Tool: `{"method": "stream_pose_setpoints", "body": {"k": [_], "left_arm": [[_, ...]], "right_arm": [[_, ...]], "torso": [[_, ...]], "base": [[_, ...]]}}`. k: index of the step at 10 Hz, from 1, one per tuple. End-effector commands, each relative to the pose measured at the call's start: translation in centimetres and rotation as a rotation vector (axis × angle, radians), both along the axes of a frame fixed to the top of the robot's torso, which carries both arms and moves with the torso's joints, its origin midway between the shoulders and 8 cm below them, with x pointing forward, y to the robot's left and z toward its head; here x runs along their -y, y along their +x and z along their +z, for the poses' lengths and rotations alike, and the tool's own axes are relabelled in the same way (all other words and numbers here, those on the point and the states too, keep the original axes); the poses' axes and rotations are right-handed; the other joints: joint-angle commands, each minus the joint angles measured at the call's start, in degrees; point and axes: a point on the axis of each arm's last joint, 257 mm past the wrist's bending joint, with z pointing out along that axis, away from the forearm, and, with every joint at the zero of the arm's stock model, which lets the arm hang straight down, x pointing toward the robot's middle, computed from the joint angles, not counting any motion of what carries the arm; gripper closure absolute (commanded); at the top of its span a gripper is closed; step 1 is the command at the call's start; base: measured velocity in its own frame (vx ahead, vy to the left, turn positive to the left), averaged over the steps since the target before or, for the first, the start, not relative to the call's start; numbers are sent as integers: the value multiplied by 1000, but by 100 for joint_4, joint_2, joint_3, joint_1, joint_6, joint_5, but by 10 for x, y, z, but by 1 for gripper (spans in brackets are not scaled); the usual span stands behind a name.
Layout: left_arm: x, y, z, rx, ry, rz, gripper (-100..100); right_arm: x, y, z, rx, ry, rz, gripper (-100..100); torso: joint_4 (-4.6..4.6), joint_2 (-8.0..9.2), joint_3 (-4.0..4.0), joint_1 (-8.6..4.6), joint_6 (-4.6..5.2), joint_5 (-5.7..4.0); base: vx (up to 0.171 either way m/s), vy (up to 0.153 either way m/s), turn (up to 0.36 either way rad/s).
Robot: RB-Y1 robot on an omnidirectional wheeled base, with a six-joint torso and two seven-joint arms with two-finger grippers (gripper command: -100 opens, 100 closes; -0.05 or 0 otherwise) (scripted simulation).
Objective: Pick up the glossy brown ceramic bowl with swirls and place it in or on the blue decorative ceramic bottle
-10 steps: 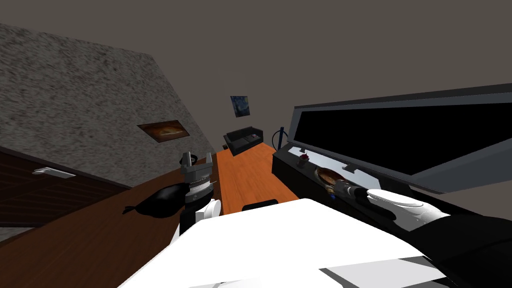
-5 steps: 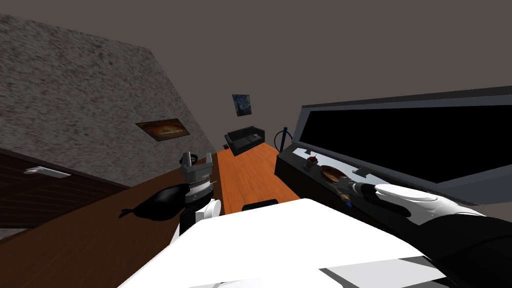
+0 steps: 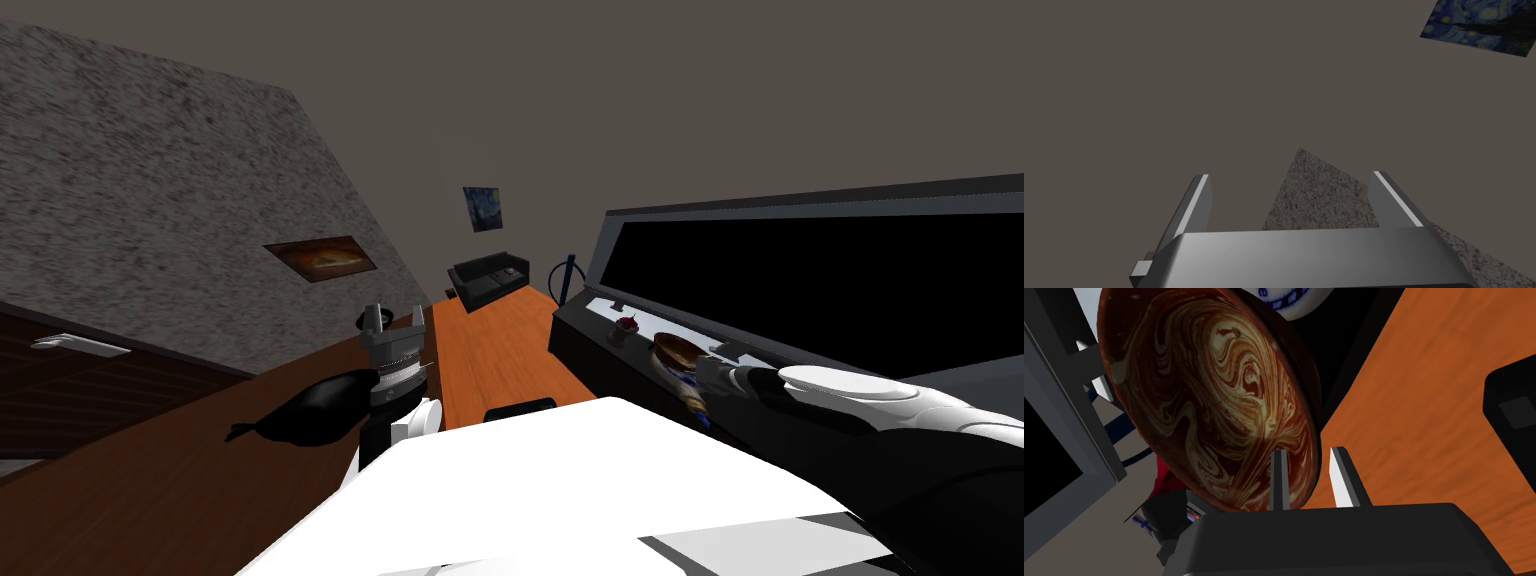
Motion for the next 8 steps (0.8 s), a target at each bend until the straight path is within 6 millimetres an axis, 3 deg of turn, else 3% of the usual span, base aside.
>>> {"method": "stream_pose_setpoints", "body": {"k": [1,7,8], "left_arm": [[0,0,0,0,0,0,0],[0,0,0,0,0,0,0],[0,0,0,0,0,0,0]], "right_arm": [[6,-7,6,-32,-13,16,100],[40,-54,29,-202,-77,85,100],[36,-50,26,-180,-67,74,100]], "torso": [[0,0,0,0,0,0],[-1,7,3,18,-2,23],[0,10,5,15,-3,29]], "base": [[32,-43,8],[35,-69,6],[8,-55,-4]]}}
